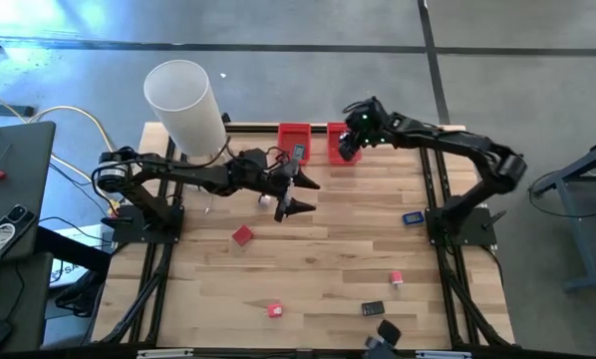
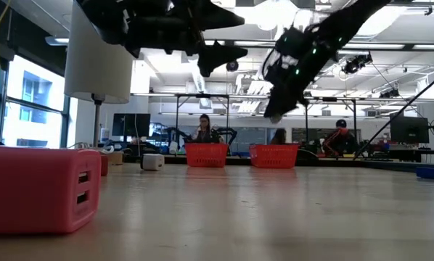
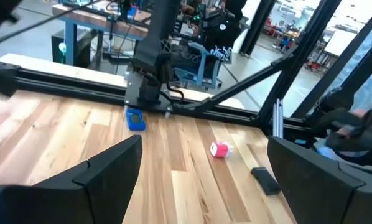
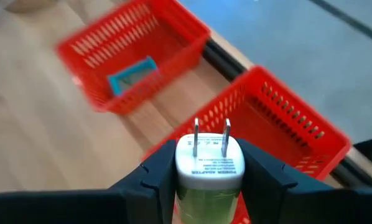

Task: Pick & Place Office items
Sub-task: Put the green charger adapter into the right red bin

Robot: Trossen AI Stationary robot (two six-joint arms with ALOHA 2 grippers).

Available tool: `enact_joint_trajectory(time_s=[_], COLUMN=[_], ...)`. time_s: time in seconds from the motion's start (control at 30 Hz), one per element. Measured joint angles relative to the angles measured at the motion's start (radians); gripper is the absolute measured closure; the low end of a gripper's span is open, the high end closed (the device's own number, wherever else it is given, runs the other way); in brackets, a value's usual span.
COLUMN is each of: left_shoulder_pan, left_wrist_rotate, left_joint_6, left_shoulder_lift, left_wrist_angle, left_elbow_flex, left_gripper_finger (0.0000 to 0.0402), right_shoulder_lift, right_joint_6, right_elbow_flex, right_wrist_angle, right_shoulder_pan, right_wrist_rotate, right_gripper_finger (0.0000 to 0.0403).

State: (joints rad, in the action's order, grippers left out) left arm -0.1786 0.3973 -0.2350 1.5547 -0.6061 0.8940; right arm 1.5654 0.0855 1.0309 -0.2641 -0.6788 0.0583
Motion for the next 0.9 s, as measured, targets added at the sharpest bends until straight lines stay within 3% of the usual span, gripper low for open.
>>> enact_joint_trajectory(time_s=[0.47,0.73,0.9], left_shoulder_pan=[0.008,0.004,0.004], left_wrist_rotate=[-0.001,-0.009,-0.009], left_joint_6=[0.001,0.008,0.010], left_shoulder_lift=[0.000,0.000,0.000], left_wrist_angle=[0.010,0.008,0.008], left_elbow_flex=[0.000,0.000,0.000], left_gripper_finger=[0.0064,0.0064,0.0064], right_shoulder_lift=[0.218,0.274,0.275], right_joint_6=[-0.011,-0.011,-0.011], right_elbow_flex=[0.000,0.007,0.007], right_wrist_angle=[0.117,0.163,0.196], right_shoulder_pan=[-0.069,-0.096,-0.098], right_wrist_rotate=[-0.003,0.001,0.029], right_gripper_finger=[0.0271,0.0267,0.0242])
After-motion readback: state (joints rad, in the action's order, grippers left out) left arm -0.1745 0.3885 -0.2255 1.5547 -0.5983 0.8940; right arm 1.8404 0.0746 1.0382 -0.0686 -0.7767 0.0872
